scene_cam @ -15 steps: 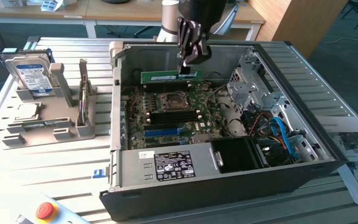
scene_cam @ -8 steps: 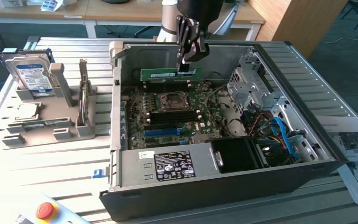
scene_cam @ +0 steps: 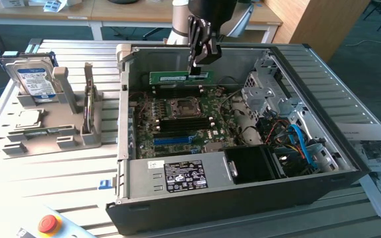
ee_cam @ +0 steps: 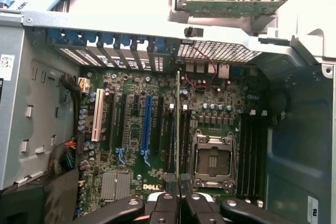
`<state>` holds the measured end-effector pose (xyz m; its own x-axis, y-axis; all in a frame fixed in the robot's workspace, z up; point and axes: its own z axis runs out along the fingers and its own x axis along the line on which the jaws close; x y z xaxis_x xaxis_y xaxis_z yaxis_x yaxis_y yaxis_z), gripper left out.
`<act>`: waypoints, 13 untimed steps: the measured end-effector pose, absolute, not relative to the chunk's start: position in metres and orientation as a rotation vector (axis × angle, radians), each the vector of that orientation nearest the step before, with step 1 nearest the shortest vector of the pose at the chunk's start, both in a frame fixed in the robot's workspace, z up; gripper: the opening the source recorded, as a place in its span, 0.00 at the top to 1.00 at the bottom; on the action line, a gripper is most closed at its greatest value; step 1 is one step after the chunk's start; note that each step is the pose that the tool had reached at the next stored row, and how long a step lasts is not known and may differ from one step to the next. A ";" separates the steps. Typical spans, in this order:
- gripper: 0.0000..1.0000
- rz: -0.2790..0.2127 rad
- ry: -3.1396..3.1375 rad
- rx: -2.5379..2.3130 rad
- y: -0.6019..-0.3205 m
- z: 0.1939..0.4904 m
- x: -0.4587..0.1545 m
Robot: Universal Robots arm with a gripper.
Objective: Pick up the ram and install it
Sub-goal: 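Pick up the ram and move it above insertion slot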
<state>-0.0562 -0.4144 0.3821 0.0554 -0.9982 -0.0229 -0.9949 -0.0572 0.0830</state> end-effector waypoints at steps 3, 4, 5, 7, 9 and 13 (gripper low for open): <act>0.88 -0.107 -2.128 2.253 -0.414 0.382 -0.056; 0.88 -0.106 -2.128 2.254 -0.414 0.382 -0.056; 0.88 -0.104 -2.129 2.255 -0.414 0.382 -0.056; 0.88 -0.104 -2.129 2.255 -0.414 0.382 -0.056; 0.88 -0.104 -2.129 2.255 -0.414 0.382 -0.056; 0.88 -0.104 -2.129 2.255 -0.414 0.382 -0.053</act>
